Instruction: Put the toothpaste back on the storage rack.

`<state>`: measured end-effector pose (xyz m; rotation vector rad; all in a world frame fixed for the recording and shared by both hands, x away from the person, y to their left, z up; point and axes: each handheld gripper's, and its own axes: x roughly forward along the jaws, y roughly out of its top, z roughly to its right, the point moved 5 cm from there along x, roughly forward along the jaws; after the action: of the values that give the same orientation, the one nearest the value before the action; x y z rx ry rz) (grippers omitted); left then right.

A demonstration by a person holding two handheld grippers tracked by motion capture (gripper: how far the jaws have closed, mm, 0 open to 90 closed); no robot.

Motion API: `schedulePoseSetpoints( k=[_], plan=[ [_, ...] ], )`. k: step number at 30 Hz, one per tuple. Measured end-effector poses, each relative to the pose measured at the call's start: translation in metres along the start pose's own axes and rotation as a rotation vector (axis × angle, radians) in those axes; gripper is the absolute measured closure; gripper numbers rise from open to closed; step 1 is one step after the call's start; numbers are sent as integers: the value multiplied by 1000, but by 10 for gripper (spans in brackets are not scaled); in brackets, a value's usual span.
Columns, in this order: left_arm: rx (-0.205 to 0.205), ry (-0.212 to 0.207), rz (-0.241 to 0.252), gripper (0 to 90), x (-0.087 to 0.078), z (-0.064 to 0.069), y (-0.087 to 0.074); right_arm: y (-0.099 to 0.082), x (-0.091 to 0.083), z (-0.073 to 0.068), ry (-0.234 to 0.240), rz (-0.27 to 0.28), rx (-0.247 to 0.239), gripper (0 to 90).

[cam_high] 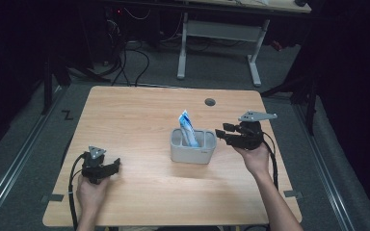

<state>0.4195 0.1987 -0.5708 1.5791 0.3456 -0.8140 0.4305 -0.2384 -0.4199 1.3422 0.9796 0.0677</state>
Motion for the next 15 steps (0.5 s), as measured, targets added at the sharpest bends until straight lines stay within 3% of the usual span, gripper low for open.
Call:
schedulePoseSetpoints(
  k=[15],
  plan=[
    [0,0,0,275,0,0,0,-10,-8,10,-25,11,34,538]
  ],
)
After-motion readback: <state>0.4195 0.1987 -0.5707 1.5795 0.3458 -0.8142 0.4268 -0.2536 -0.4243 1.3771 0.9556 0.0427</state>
